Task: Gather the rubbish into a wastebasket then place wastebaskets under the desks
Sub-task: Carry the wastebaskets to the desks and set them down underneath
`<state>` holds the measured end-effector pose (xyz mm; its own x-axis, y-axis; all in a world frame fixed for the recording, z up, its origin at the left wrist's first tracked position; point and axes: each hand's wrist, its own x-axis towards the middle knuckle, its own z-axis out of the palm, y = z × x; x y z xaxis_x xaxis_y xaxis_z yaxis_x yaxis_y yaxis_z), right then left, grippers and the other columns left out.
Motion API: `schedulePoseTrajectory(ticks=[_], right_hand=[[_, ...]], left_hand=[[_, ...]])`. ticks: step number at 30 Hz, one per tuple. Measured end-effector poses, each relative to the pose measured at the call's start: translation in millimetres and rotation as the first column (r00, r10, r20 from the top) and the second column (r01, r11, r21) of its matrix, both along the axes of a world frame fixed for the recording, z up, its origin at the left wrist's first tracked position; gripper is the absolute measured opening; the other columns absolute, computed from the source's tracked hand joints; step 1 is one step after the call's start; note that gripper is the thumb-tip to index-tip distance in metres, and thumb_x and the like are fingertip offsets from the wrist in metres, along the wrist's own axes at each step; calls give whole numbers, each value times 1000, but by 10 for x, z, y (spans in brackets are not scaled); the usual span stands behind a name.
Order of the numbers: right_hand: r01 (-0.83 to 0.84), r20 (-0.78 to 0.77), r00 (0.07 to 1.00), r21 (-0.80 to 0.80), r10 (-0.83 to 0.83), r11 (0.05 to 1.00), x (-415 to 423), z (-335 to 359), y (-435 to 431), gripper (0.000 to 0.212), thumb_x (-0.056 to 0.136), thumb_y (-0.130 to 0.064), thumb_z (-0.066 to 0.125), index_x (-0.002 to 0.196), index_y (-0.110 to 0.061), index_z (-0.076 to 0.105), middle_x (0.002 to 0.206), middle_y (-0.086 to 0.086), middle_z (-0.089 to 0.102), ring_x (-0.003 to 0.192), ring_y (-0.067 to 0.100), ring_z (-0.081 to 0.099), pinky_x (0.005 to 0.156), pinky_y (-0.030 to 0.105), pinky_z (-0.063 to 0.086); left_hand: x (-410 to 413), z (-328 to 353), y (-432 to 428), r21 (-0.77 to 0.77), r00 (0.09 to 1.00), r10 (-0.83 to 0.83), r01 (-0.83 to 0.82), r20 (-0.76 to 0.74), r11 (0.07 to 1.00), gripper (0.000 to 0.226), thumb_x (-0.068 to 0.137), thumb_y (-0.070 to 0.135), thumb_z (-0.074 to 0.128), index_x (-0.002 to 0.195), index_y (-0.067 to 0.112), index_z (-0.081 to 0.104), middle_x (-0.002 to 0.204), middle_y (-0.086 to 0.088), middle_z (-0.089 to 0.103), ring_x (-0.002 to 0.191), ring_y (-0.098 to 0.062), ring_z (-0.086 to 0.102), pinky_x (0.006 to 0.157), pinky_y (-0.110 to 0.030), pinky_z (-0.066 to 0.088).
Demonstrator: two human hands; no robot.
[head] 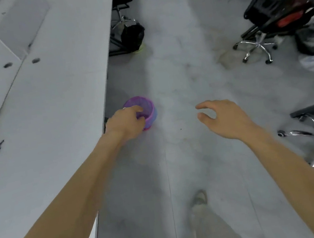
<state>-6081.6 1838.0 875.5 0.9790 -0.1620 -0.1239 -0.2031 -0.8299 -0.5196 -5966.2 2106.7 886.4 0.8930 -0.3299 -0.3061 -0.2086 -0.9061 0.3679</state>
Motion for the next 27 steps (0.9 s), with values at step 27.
schedulePoseTrajectory(ticks=[27], right_hand=[[-1,-81,997,-7,0,1000,6761,-48,-2892,33,97,-44,50,128,-36,60,136,-11,60,130,16,49,102,28,38]], left_hand=[[6956,-329,-2840,89,996,-21,28,-84,996,45,97,37,44,142,38,45,140,0,55,122,-25,55,100,-43,49]])
